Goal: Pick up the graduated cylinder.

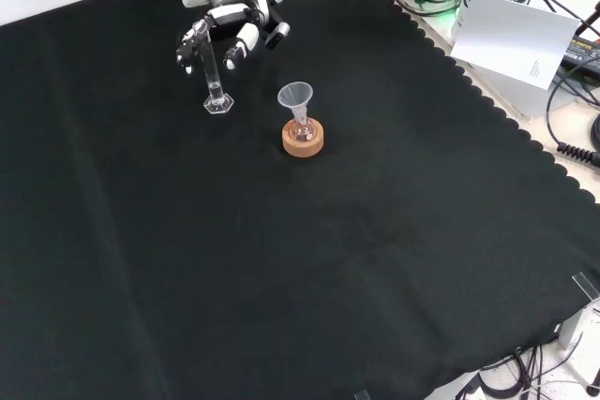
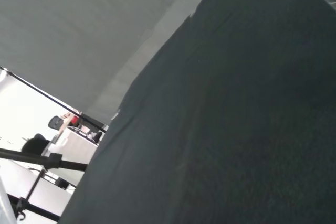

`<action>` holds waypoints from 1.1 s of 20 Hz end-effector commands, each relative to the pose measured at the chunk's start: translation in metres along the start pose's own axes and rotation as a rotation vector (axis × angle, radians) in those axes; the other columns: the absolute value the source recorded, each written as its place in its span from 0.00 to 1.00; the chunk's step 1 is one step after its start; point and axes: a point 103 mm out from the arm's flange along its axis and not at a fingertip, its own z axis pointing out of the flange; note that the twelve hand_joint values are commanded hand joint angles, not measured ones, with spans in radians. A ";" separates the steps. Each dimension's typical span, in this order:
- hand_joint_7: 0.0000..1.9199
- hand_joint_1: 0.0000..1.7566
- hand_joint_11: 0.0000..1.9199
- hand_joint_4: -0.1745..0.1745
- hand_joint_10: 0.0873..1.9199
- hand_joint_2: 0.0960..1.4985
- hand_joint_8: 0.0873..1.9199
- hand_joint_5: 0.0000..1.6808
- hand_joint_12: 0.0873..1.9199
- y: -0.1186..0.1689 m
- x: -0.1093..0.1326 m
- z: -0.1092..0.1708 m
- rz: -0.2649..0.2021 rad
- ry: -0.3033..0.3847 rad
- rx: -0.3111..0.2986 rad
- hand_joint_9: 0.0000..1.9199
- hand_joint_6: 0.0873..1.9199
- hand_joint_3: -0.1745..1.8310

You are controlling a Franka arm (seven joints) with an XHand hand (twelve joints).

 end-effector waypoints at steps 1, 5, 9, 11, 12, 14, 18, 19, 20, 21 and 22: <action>0.22 0.58 0.21 0.40 0.24 0.67 0.30 0.35 0.61 0.002 -0.002 0.005 0.000 0.045 -0.022 0.34 0.01 0.00; 0.25 0.60 0.26 0.41 0.22 0.68 0.29 0.39 0.59 0.003 -0.004 0.008 0.004 0.061 -0.029 0.38 0.05 0.00; 0.28 0.61 0.30 0.42 0.18 0.69 0.28 0.40 0.57 0.002 -0.006 0.011 0.013 0.085 -0.040 0.42 0.15 0.00; 0.29 0.62 0.32 0.43 0.17 0.70 0.28 0.40 0.56 0.002 -0.008 0.012 0.022 0.114 -0.052 0.43 0.19 0.00; 0.29 0.62 0.32 0.43 0.17 0.70 0.28 0.40 0.56 0.002 -0.008 0.011 0.022 0.116 -0.051 0.43 0.20 0.00; 0.29 0.62 0.33 0.44 0.17 0.71 0.28 0.40 0.56 0.003 -0.008 0.011 0.023 0.121 -0.051 0.44 0.21 0.00; 0.30 0.63 0.35 0.44 0.17 0.71 0.29 0.40 0.55 0.004 -0.008 0.012 0.021 0.140 -0.048 0.45 0.22 0.00; 0.30 0.63 0.35 0.44 0.16 0.71 0.29 0.40 0.55 0.005 -0.008 0.012 0.020 0.143 -0.046 0.45 0.23 0.00; 0.30 0.63 0.35 0.44 0.16 0.72 0.29 0.40 0.55 0.006 -0.008 0.012 0.020 0.142 -0.043 0.45 0.23 0.00; 0.30 0.63 0.35 0.44 0.16 0.72 0.29 0.40 0.55 0.006 -0.007 0.012 0.018 0.141 -0.042 0.45 0.23 0.00; 0.30 0.63 0.36 0.45 0.16 0.72 0.29 0.40 0.54 0.007 -0.007 0.013 0.019 0.139 -0.041 0.46 0.24 0.00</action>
